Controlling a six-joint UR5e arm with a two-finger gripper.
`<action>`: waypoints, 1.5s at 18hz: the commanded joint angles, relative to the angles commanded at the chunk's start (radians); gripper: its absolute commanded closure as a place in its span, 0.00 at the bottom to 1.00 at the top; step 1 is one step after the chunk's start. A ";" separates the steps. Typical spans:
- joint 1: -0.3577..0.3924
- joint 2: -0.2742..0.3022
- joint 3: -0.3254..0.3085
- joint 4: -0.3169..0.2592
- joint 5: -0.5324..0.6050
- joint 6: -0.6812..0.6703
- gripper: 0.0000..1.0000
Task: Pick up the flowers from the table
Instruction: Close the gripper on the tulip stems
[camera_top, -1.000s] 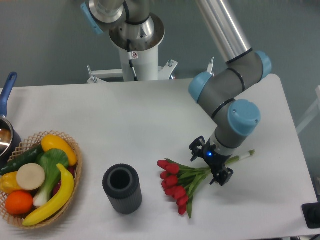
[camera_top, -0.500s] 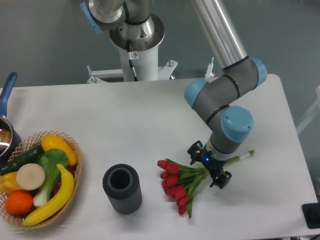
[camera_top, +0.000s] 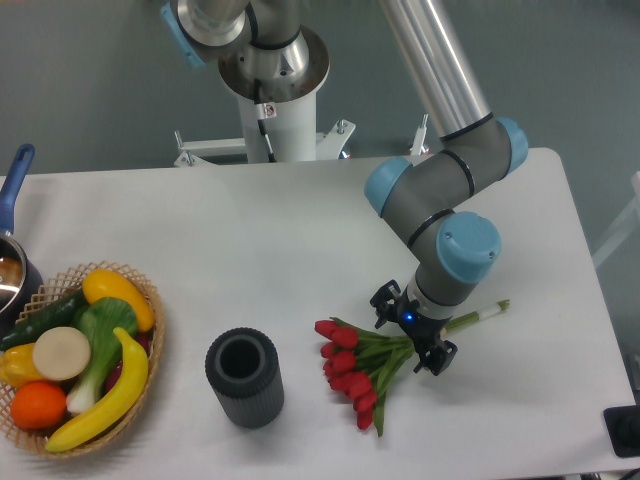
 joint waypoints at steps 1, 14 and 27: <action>0.000 0.000 0.002 0.000 0.000 -0.002 0.00; 0.000 -0.006 0.003 0.008 0.002 0.000 0.14; 0.000 -0.006 -0.002 0.012 0.005 0.011 0.34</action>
